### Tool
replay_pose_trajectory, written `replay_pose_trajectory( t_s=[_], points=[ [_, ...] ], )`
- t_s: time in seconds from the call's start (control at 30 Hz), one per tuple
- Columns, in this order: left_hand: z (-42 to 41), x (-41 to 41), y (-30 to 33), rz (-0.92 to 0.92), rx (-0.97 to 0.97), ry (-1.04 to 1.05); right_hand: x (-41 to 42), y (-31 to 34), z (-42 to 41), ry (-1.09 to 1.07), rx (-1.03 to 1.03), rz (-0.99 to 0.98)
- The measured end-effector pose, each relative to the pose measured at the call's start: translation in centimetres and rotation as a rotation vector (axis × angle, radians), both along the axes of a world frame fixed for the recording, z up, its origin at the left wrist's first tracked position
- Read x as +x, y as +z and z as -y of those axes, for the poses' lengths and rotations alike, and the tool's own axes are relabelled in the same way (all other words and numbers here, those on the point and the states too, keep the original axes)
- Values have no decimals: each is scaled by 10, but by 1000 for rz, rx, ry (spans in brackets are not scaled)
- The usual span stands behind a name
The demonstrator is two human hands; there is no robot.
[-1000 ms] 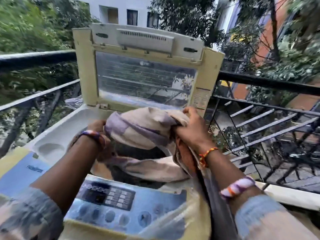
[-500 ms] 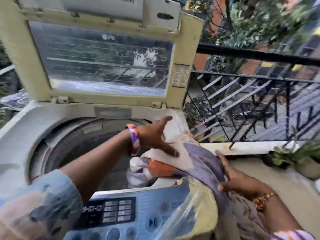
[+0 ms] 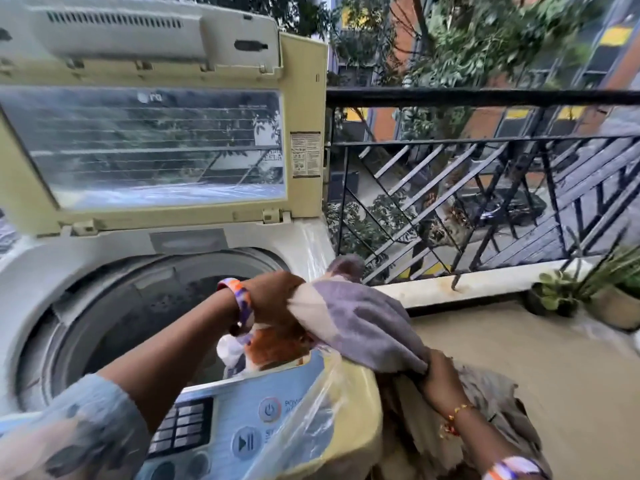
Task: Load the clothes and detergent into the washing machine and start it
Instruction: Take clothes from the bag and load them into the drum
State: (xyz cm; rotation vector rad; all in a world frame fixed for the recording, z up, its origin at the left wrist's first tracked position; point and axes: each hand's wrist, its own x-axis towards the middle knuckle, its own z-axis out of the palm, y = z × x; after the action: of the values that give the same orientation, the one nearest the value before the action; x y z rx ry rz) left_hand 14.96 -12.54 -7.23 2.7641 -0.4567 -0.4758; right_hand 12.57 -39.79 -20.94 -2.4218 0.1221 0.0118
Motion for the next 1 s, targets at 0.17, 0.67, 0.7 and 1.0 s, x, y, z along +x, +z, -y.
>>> replay_pose_trajectory(
  t_s=[0.17,0.67,0.7,1.0],
  points=[
    [-27,-10,56,139,-572,214,28,102,-3,94,134,355],
    [-115,-58,41,120,-102,764,61,182,-188,922,59,118],
    [-112,-59,38,113,-57,722,57,177,-190,965,47,71],
    [-32,-43,34,37,-82,344,60,143,-118,928,-530,-113]
  ],
)
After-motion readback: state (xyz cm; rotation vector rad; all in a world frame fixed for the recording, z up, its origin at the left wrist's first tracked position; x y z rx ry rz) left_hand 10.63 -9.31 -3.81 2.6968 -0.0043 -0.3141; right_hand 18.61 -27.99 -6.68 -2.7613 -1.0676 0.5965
